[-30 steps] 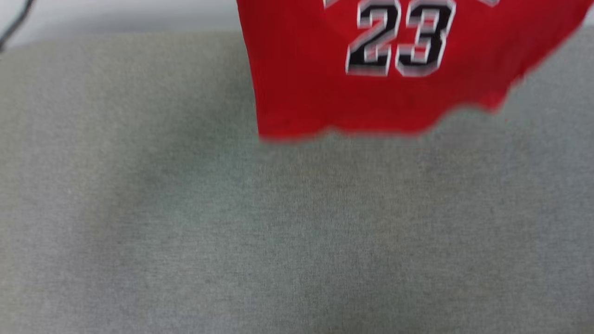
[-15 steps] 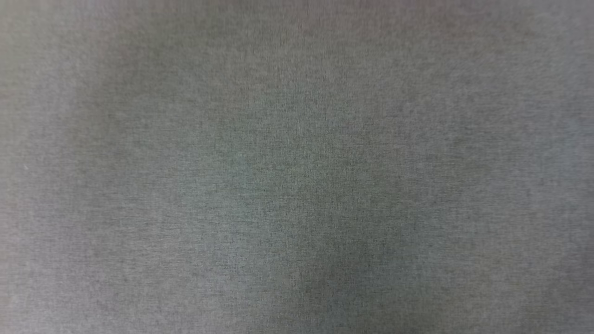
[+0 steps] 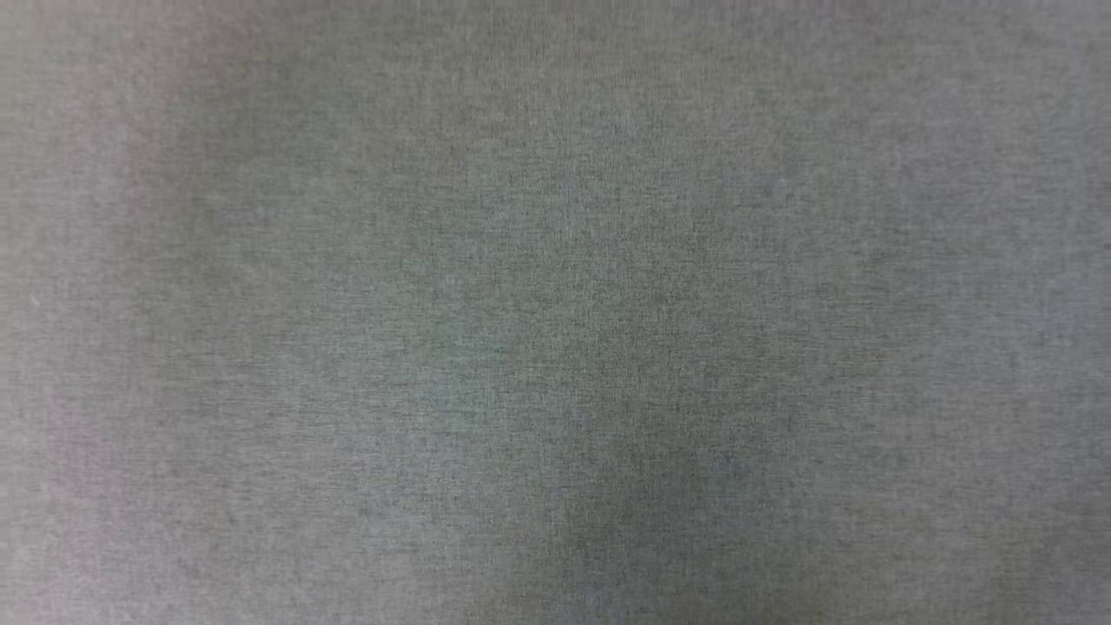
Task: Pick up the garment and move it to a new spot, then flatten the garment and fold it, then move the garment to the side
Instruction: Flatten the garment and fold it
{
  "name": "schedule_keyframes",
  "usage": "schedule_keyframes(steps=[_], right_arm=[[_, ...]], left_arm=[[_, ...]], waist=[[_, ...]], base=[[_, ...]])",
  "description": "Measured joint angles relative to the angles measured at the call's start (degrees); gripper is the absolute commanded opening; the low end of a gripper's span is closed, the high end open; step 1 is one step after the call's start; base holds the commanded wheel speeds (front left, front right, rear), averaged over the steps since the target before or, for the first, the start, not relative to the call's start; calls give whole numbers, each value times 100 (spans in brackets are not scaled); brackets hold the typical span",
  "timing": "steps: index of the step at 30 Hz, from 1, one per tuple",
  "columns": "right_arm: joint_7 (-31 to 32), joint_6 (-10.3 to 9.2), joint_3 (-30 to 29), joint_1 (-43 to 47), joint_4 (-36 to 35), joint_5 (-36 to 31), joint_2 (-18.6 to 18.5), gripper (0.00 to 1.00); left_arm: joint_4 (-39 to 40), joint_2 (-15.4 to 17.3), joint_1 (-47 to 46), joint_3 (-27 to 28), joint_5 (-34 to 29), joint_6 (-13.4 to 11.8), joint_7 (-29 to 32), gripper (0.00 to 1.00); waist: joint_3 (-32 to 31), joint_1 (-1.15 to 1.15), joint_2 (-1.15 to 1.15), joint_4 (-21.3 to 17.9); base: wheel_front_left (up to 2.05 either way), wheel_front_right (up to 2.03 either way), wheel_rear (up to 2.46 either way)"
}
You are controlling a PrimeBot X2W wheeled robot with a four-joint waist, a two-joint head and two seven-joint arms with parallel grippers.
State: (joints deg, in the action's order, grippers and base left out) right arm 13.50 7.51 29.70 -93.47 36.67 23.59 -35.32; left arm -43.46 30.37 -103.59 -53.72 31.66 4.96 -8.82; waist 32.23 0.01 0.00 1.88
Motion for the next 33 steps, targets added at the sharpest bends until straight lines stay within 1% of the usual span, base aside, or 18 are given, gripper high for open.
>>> schedule_keyframes(steps=[4,7,10,13,14,17,21,24,27,33], right_arm=[[-378,1,203,759,65,310,58,0],[-623,1,361,1359,13,566,91,0],[-840,0,463,2025,-137,751,79,0],[-944,1,595,2797,-368,921,2,0],[-960,0,617,3061,-445,973,-29,0],[-981,0,675,3833,-714,1134,-167,0],[-960,0,676,4876,-1058,1245,-428,0],[-936,1,633,5677,-1287,1334,-517,0],[-880,0,457,6405,-1455,1391,-597,0],[-664,0,-27,7695,-1662,1462,-708,0]], left_arm=[[49,3,899,-4,250,-57,-307,0],[226,53,1649,-5,405,-182,-444,0],[497,159,2445,49,620,-369,-537,0],[896,221,3383,53,778,-604,-583,0],[1056,268,3693,69,835,-725,-595,0],[1495,552,4618,20,911,-965,-604,0],[2001,825,5717,-88,1072,-1236,-608,0],[2315,1037,6416,-147,1243,-1417,-608,0],[2555,1202,7055,-230,1427,-1560,-605,0],[2776,1458,7987,-361,1763,-1690,-591,0]], waist=[[-235,0,0,-2],[-444,0,0,-10],[-673,-1,0,-22],[-922,-1,0,-22],[-1006,0,0,-22],[-1259,-1,0,-30],[-1563,-1,0,-40],[-1772,-1,0,-47],[-1974,-1,0,-53],[-2372,-2,0,-63]], base=[[0,0,0],[0,0,0],[0,0,0],[0,0,0],[0,0,0],[0,0,0],[0,0,0],[0,0,0],[0,0,0],[0,0,0]])
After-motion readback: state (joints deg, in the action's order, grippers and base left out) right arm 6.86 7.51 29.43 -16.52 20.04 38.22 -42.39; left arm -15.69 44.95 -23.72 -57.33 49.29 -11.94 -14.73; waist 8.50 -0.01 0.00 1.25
